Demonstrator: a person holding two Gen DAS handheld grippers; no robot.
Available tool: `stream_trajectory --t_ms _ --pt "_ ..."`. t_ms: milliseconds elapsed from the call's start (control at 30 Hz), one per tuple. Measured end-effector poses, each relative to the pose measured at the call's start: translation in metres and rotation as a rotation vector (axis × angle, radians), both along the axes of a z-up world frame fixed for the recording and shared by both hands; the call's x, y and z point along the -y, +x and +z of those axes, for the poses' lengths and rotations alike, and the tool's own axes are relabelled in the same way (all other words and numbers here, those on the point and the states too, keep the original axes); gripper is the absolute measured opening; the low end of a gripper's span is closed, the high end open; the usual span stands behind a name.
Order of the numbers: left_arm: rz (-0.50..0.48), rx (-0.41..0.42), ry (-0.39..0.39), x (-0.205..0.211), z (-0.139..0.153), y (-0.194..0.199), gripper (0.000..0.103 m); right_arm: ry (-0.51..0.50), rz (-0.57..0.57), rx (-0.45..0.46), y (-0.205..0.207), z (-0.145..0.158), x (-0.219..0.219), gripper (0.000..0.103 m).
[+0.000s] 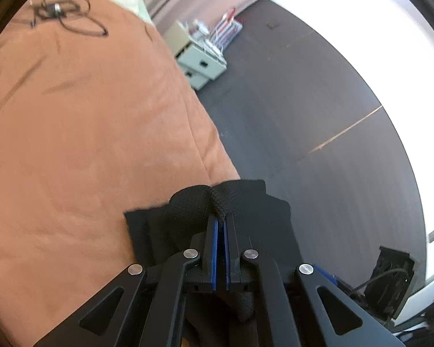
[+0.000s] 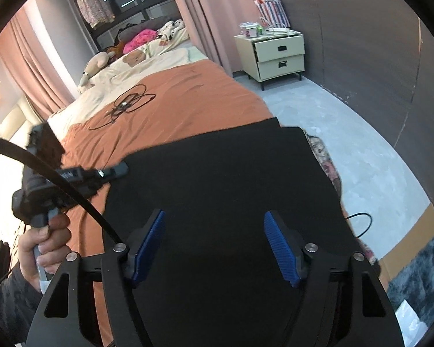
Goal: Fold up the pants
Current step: 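Carry the folded black pants with both grippers toward the other black garment, then lower the folded pants onto the black garment stack with both grippers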
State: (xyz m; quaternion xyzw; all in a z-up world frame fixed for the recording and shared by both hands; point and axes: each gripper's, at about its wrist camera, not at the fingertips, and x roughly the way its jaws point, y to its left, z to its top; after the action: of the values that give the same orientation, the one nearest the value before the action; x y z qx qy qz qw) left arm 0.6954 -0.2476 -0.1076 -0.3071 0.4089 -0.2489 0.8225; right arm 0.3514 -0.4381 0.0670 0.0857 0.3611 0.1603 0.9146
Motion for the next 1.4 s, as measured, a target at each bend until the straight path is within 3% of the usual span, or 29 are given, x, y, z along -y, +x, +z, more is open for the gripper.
stream_trajectory --t_ms 67,133,267,533,700,767,867,1067,1133,1200,1233,1400 --pt "-0.003 -0.056 0.061 0.001 -0.010 0.005 0.005 -0.019 -0.017 -0.017 0.008 -0.006 -0.001 0.069" --pt "-0.024 -0.096 0.068 0.000 -0.019 0.006 0.005 -0.016 -0.023 -0.044 0.006 -0.018 0.003 0.069" --pt "-0.027 -0.055 0.143 0.004 -0.013 -0.004 0.013 -0.009 -0.022 -0.025 -0.016 -0.022 0.015 0.069" --pt "-0.058 -0.013 0.187 0.004 0.008 -0.033 0.017 -0.044 -0.049 -0.077 -0.047 -0.033 0.027 0.069" --pt "-0.107 0.036 0.221 0.021 0.017 -0.050 0.036 -0.017 -0.066 -0.129 -0.060 -0.043 0.036 0.069" --pt "-0.128 0.018 0.222 0.027 0.014 -0.054 0.042 -0.003 -0.078 -0.137 -0.065 -0.040 0.040 0.069" --pt "-0.137 -0.013 0.225 0.032 0.006 -0.060 0.061 0.016 -0.103 -0.121 -0.075 -0.031 0.048 0.069" --pt "-0.190 -0.037 0.188 0.048 -0.008 -0.079 0.059 0.064 -0.135 -0.074 -0.094 -0.015 0.056 0.069" --pt "-0.205 -0.050 0.190 0.053 -0.015 -0.085 0.044 0.083 -0.138 -0.059 -0.099 -0.012 0.056 0.069" --pt "-0.227 -0.075 0.191 0.057 -0.025 -0.090 0.020 0.097 -0.140 -0.040 -0.102 -0.010 0.054 0.069" --pt "-0.234 -0.083 0.193 0.059 -0.029 -0.094 0.015 0.103 -0.141 -0.037 -0.103 -0.011 0.053 0.069" --pt "-0.244 -0.105 0.224 0.063 -0.043 -0.115 0.013 0.140 -0.122 -0.033 -0.098 -0.018 0.039 0.069"
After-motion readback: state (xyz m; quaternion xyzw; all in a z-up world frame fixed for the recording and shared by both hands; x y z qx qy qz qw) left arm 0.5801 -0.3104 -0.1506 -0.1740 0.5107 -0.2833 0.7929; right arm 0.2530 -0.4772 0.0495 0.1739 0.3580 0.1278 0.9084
